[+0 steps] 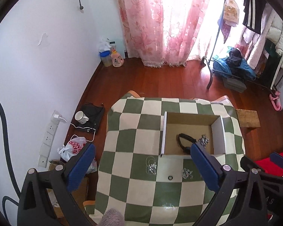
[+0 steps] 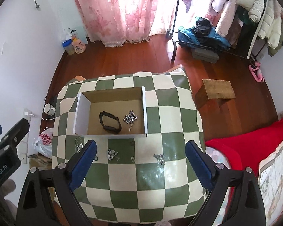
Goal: Organize jewelry
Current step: 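Open left tool to drop watch in box and withdraw both tools, then grasp silver hoop earrings with left tool while right tool grasps another silver chain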
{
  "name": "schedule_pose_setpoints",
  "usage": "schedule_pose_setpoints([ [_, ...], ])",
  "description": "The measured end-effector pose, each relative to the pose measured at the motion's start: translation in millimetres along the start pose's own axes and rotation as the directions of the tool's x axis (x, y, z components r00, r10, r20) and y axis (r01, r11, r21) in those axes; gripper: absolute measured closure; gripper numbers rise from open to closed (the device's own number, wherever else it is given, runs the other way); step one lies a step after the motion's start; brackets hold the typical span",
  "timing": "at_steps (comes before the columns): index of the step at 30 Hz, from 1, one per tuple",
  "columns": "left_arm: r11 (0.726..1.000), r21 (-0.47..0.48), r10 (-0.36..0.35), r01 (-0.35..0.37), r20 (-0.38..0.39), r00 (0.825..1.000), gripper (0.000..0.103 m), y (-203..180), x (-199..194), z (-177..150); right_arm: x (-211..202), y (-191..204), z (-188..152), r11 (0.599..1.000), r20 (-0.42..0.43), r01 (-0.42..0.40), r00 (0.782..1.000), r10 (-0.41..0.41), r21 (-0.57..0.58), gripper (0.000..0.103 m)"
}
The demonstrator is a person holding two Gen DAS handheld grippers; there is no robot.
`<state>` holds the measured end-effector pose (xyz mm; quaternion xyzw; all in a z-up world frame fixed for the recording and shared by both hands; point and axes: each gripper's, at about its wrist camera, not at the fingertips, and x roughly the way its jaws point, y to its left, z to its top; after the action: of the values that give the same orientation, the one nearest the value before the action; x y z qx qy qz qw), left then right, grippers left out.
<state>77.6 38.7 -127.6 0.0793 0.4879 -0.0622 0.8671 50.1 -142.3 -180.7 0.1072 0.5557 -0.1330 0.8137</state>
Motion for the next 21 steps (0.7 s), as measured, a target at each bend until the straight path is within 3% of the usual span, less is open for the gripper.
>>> schedule_pose_setpoints([
  [6, 0.999, 0.015, 0.040, -0.040, -0.039, 0.998, 0.000, -6, 27, -44, 16, -16, -29, 0.999, -0.036, 0.039, 0.999, -0.038, 0.013, 0.007],
  [13, 0.994, 0.079, 0.079, -0.071, -0.111, 0.991, 0.000, -18, 85, -99, 75, -57, -73, 0.995, -0.126, 0.072, 0.990, -0.062, 0.075, 0.007],
  [21, 0.996, 0.001, 0.082, -0.084, -0.201, 0.976, 0.000, -2, 135, -106, 138, -99, -99, 0.979, -0.210, 0.066, 0.977, -0.024, 0.195, 0.007],
])
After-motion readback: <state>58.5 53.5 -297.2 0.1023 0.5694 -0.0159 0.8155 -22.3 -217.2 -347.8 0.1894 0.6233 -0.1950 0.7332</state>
